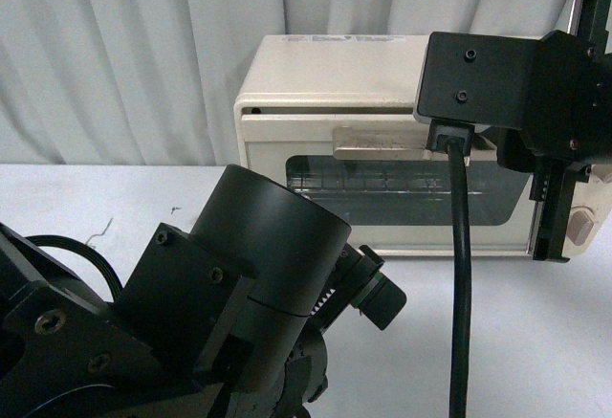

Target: Open oven

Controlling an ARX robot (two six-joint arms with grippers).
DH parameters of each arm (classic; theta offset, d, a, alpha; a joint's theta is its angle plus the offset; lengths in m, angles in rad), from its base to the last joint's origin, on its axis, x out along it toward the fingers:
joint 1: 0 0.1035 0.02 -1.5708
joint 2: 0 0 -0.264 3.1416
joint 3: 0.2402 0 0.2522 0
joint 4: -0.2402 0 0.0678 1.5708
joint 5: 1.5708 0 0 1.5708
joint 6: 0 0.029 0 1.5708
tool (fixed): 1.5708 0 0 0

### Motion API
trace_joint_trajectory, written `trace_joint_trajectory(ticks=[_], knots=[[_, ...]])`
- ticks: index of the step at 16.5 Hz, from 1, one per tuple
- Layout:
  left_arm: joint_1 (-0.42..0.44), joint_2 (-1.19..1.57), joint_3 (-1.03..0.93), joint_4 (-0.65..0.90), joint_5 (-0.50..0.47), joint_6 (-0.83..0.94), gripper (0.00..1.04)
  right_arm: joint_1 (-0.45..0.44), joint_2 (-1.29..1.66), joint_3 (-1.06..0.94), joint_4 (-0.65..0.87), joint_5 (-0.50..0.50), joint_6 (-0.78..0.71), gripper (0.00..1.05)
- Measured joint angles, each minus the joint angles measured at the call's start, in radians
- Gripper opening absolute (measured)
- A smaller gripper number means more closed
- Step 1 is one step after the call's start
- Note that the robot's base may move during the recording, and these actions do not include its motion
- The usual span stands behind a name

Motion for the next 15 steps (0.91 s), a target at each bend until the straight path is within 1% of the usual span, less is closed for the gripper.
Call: trace_joint_trajectory(ticks=[4,8,10,13,15], knots=[[0.0,0.0,0.0,0.0,0.0,0.0,0.98,0.0,-0.026,-0.026,-0.028,-0.015,0.056,0.02],[0.0,0.0,0.0,0.0,0.0,0.0,0.98,0.001,-0.047,-0.049,-0.048,-0.041,0.147,0.02],[0.0,0.0,0.0,-0.001,0.0,0.0,0.98,0.006,-0.068,-0.055,-0.109,-0.063,0.19,0.02],[0.0,0.0,0.0,0.0,0.0,0.0,0.98,0.032,-0.102,-0.067,-0.24,-0.136,0.253,0.02],[-0.005,0.0,-0.002,-0.003,-0.002,0.025,0.98,0.039,-0.124,-0.065,-0.297,-0.143,0.268,0.02]])
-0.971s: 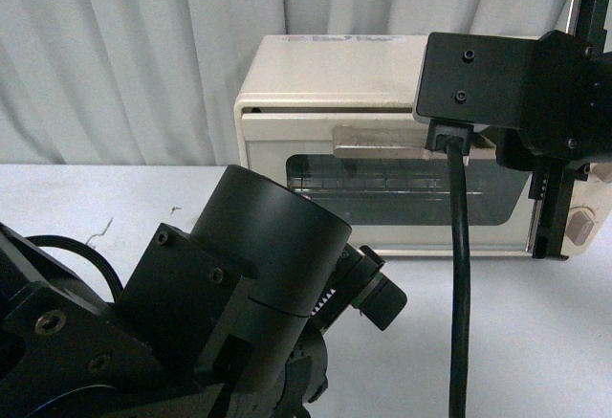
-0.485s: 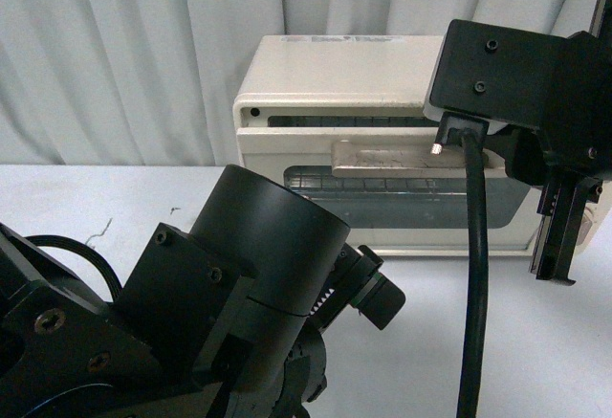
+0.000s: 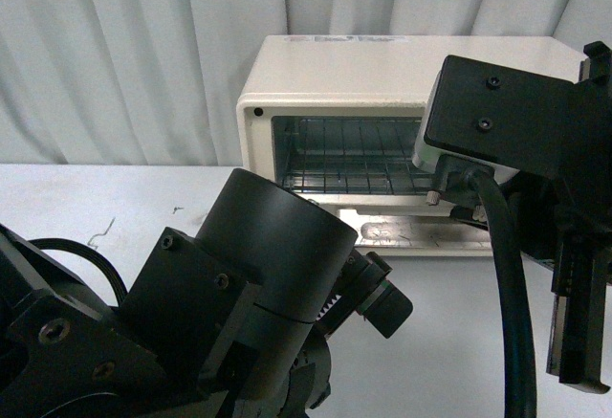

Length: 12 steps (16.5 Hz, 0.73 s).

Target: Open oven

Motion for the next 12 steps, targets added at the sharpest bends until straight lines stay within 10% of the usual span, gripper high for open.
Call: trace_joint_trajectory(ticks=[7,12], knots=[[0.001,-0.001,0.0,0.002,0.002,-0.005,0.98,0.026,-0.134,0.02,-0.077,-0.014,0.018,0.02],[0.001,-0.001,0.0,0.002,0.002,-0.004,0.98,0.024,-0.152,0.035,-0.067,-0.007,0.026,0.43]])
